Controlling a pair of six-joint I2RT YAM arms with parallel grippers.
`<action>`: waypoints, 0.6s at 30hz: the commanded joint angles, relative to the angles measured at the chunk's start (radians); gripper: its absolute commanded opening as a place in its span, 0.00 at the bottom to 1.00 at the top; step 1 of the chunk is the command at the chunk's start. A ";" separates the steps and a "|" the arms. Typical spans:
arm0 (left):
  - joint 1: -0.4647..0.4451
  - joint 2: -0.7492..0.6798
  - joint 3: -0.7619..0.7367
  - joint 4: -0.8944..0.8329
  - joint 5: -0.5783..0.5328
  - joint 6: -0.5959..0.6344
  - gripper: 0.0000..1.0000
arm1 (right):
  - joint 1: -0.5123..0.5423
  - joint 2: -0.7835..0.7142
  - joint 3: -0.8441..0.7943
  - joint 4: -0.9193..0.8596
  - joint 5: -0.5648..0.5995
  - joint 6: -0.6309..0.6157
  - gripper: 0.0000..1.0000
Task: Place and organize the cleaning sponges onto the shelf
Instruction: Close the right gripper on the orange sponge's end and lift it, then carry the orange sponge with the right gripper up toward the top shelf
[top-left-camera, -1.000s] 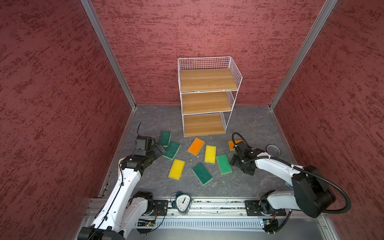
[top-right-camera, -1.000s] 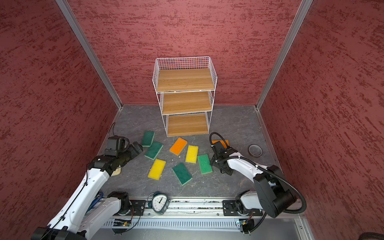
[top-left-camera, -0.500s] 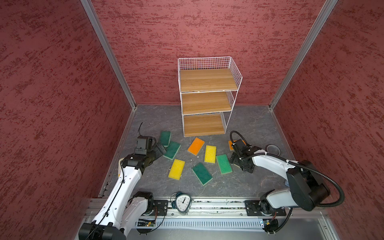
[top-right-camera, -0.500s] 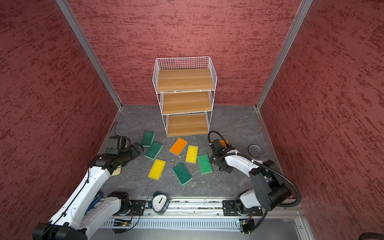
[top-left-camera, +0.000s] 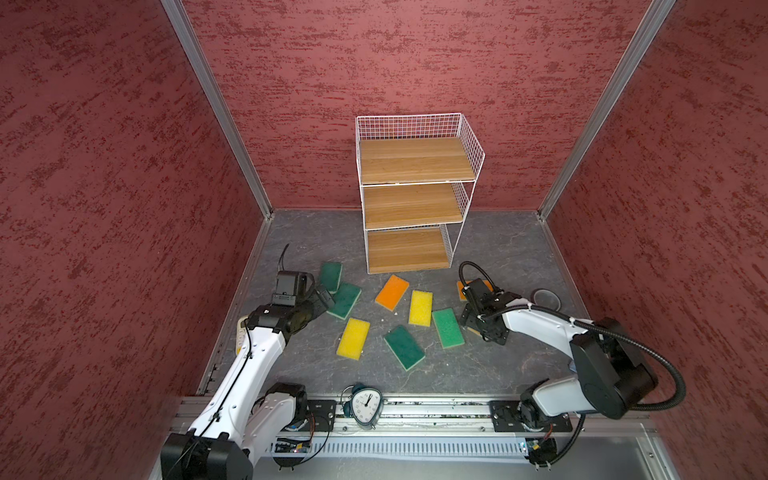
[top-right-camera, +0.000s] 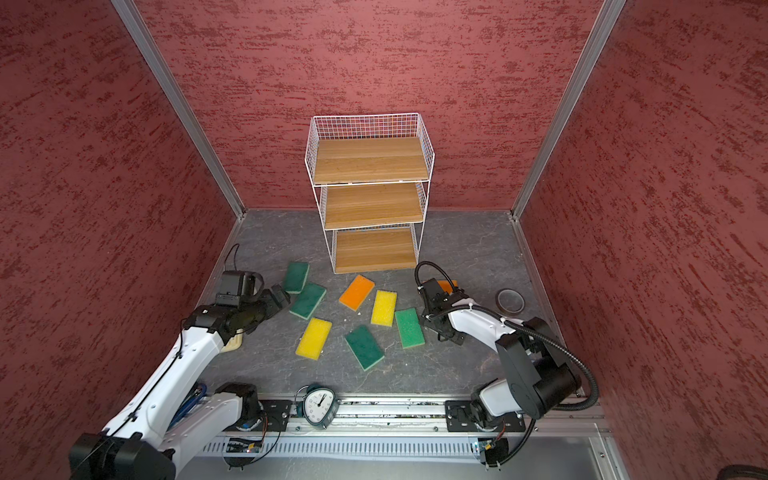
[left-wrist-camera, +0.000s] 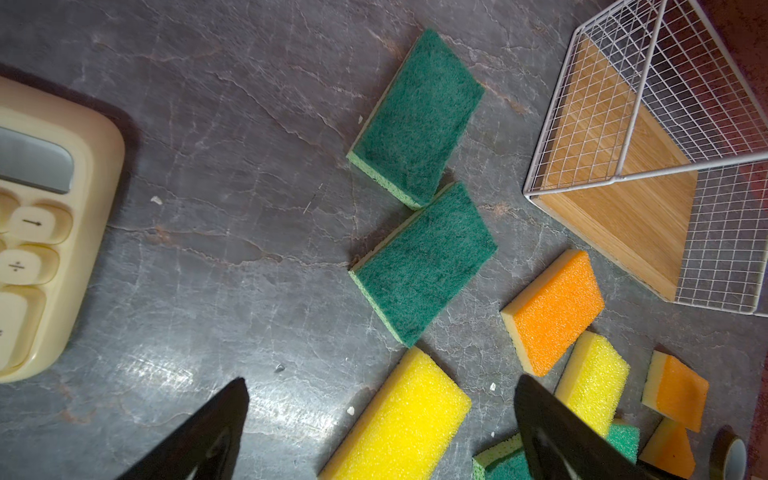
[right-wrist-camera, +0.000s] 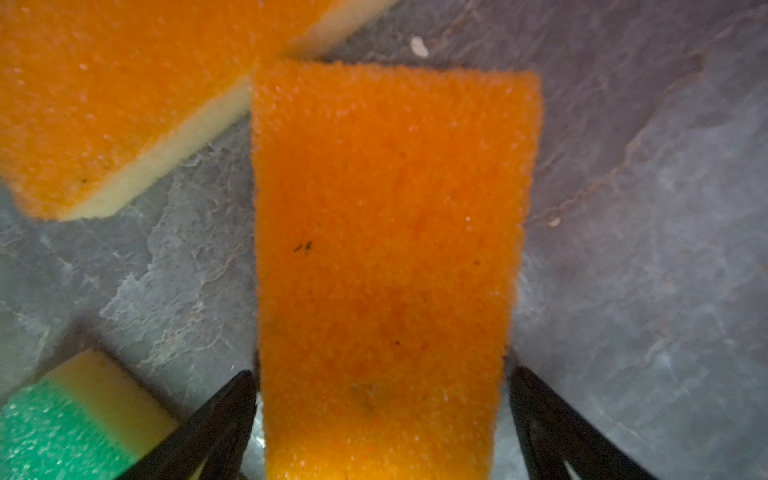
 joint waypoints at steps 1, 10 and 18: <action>-0.007 0.006 0.019 0.018 0.020 0.012 0.99 | 0.005 -0.061 -0.043 -0.004 -0.008 0.064 0.93; -0.030 0.012 0.026 0.010 0.026 -0.001 0.99 | 0.005 -0.089 -0.063 -0.022 -0.026 0.015 0.90; -0.043 0.003 0.021 -0.006 0.023 -0.013 0.99 | 0.005 0.012 -0.018 -0.036 0.010 -0.062 0.87</action>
